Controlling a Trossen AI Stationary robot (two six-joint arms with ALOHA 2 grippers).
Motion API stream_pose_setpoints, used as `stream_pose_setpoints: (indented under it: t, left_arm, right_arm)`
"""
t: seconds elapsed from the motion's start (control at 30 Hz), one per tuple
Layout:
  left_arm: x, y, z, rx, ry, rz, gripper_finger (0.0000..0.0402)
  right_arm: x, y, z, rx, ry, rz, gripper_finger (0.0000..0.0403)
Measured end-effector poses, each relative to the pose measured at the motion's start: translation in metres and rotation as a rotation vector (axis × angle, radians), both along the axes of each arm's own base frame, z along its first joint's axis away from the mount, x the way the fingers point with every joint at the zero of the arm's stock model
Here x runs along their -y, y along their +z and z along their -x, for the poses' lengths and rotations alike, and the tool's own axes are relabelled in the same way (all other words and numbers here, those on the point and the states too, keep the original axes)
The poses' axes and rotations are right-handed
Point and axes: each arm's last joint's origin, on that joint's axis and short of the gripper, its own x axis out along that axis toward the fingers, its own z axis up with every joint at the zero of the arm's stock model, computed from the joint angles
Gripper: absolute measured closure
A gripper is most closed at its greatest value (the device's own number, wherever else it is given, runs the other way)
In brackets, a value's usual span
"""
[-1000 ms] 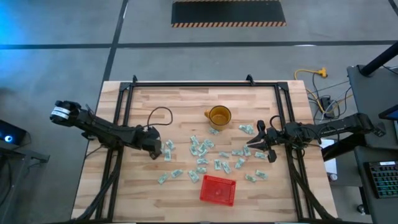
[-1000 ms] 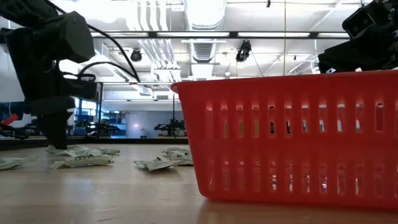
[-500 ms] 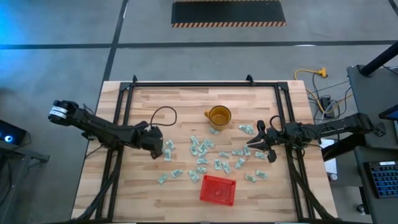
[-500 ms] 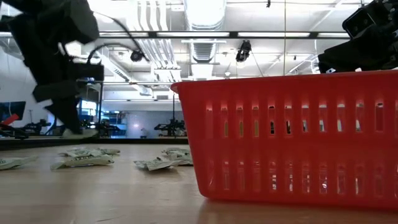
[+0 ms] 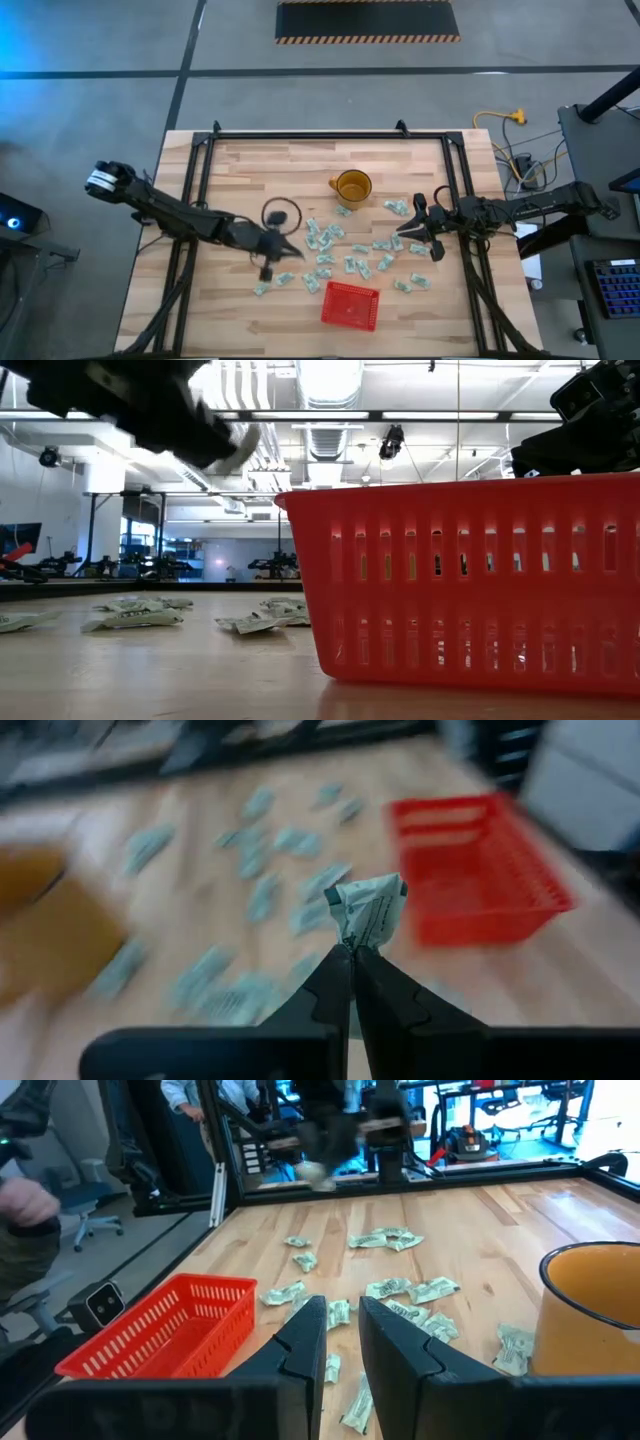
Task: Pick and place Stevia / Truvia into bins
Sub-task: Put the stevia packet into the bin
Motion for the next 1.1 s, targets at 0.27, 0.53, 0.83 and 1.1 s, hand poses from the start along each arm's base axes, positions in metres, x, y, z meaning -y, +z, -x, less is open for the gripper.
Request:
stream_pose_setpoints:
  t: [0.27, 0.53, 0.83, 1.1]
  left_arm:
    - [0.027, -0.021, -0.049, 0.114, -0.190, -0.050, 0.0401]
    - [0.052, -0.028, -0.105, 0.071, -0.357, -0.025, 0.0401]
    - [0.062, -0.042, -0.134, -0.127, -0.360, -0.057, 0.0386]
    - [0.061, -0.038, -0.133, -0.119, -0.352, -0.061, 0.0294]
  right_arm:
    - [0.000, -0.001, 0.000, -0.007, -0.006, 0.001, 0.0346]
    - [0.000, -0.001, -0.001, -0.013, -0.007, -0.001, 0.0346]
    - [0.000, -0.002, -0.001, -0.019, 0.000, -0.001, 0.0346]
    - [-0.008, -0.006, -0.002, -0.057, 0.172, -0.019, 0.0346]
